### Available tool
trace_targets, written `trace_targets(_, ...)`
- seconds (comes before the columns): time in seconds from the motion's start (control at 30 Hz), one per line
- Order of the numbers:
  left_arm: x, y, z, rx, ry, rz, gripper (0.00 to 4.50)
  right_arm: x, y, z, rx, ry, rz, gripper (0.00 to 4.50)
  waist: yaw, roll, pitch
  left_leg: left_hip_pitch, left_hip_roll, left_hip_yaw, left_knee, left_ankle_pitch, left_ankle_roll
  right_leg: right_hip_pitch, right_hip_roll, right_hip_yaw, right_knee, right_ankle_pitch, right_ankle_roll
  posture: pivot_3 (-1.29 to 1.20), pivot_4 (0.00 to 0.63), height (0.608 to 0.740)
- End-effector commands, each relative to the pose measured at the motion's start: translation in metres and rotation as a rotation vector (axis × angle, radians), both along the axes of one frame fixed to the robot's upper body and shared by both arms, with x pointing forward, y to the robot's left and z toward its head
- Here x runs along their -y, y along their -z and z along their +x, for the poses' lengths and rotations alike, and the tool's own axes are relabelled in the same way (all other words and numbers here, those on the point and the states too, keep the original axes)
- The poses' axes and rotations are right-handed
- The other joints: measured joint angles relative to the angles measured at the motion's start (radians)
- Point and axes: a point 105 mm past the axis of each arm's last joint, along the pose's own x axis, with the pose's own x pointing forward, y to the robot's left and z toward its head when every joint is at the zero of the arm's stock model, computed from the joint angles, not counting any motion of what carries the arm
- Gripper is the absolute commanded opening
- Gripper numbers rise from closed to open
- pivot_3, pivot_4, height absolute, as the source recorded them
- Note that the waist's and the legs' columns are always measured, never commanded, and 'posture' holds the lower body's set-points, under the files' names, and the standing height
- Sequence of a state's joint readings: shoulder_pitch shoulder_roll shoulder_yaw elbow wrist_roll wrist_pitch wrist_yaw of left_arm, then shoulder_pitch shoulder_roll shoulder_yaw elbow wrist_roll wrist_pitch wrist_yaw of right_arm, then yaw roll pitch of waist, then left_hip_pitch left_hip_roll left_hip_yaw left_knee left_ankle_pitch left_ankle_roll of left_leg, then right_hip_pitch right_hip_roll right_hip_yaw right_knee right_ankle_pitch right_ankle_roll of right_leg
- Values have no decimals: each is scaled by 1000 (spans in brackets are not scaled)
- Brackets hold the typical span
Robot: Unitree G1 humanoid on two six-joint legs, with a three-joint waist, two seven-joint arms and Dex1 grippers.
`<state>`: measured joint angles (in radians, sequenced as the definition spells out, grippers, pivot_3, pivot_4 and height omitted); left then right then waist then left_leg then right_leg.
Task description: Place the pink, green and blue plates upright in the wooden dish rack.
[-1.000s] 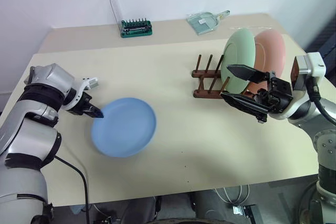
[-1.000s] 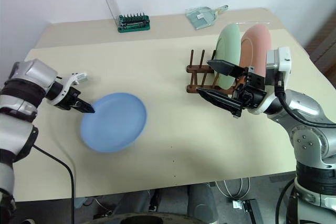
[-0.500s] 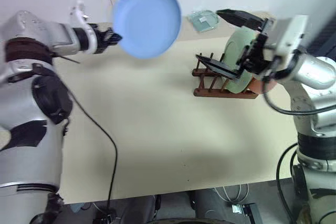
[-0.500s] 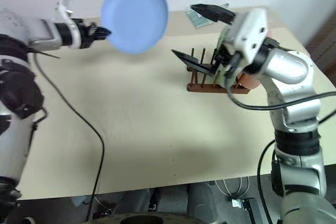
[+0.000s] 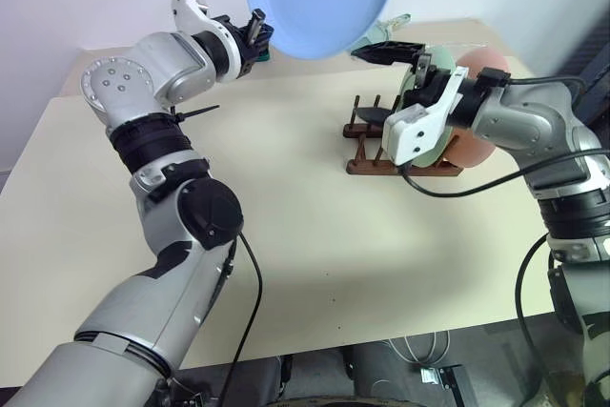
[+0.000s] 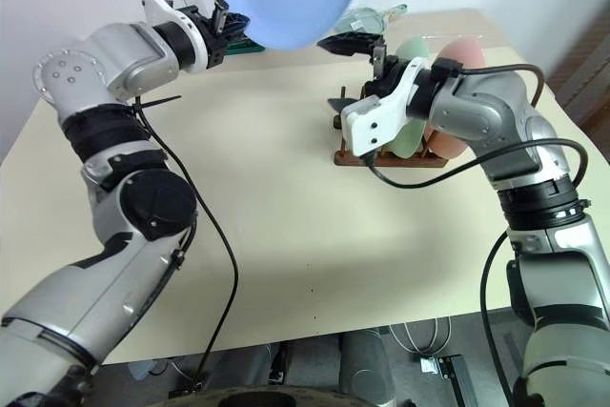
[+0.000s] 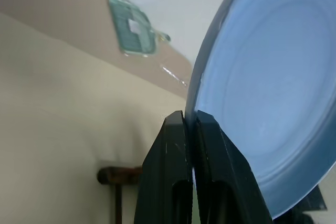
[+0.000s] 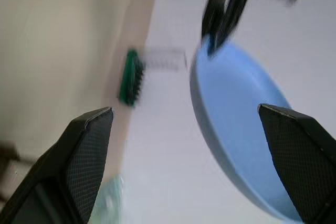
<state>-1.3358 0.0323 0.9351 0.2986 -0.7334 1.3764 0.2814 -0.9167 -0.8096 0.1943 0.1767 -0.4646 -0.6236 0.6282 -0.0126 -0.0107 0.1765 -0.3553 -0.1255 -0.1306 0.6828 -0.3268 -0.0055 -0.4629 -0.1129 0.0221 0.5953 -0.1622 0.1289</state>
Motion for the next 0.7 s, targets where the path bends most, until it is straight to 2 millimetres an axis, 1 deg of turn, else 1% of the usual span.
trace_targets(0.03, 6, -6, -11, 35, 9, 23, 73, 0, -18, -1, 109, -10, -10, 4500, 1, 0, 0, 0, 0, 0, 0, 0, 0, 0, 0, 0, 0, 0, 0, 0, 150, 740)
trace_targets(0.1, 15, -4, -17, 31, 30, 4, 73, 4, -15, 3, 131, 5, -39, 4500, 2, 0, 0, 0, 0, 0, 0, 0, 0, 0, 0, 0, -1, 0, 0, 0, 150, 740)
trace_targets(0.17, 21, -4, -23, 42, 40, 15, 73, 11, -18, 7, 153, 39, -44, 4500, 6, -1, 0, 0, 0, 0, 0, 0, 0, 1, 0, 0, -1, 0, 0, 0, 150, 740)
trace_targets(0.23, 22, -4, -25, 47, 46, 26, 73, 14, -19, 9, 152, 52, -46, 4500, 6, -1, 0, 0, 0, 0, 0, 0, 0, 1, 0, 0, -1, 0, 0, 0, 150, 740)
trace_targets(0.33, 16, -11, -23, 67, 55, 61, 73, 16, -18, 10, 133, 57, -53, 4500, 1, -1, 0, 0, 0, 0, 0, 0, 0, 1, 0, 0, -1, 0, 0, 0, 150, 740)
trace_targets(0.37, 15, -13, -23, 74, 63, 68, 0, 17, -18, 10, 132, 62, -56, 3970, -1, 0, 0, 1, 0, 0, 0, 0, -1, 1, 1, 0, -1, 0, 0, 0, 150, 740)
trace_targets(0.4, 16, -14, -23, 77, 70, 72, 0, 18, -18, 11, 133, 65, -58, 3692, -1, 0, 0, 1, 0, 0, -1, 0, -1, 1, 1, 0, -1, 0, 0, 0, 150, 740)
trace_targets(0.6, 19, -15, -24, 112, 71, 145, 0, 17, -24, 8, 137, 60, -39, 693, 7, -1, 0, 0, 0, -1, 0, 1, -1, 1, 1, 0, -1, 0, -1, 0, 150, 740)
trace_targets(0.63, 21, -14, -24, 117, 76, 158, 0, 17, -24, 8, 137, 63, -41, 257, 7, -1, 1, 0, 0, -1, 0, 1, -1, 2, 1, 0, -2, 0, -1, 0, 150, 740)
trace_targets(0.67, 22, -15, -24, 127, 78, 165, 0, 17, -24, 8, 137, 66, -43, 14, 6, -1, 1, 0, 0, -2, 0, 1, -1, 2, 1, 0, -2, 0, -1, 0, 150, 740)
trace_targets(0.7, 21, -15, -25, 142, 75, 189, 0, 17, -24, 8, 134, 68, -45, 14, 5, -1, 0, 0, 0, -1, 0, 1, -1, 2, 1, 0, -2, 0, -1, 0, 150, 740)
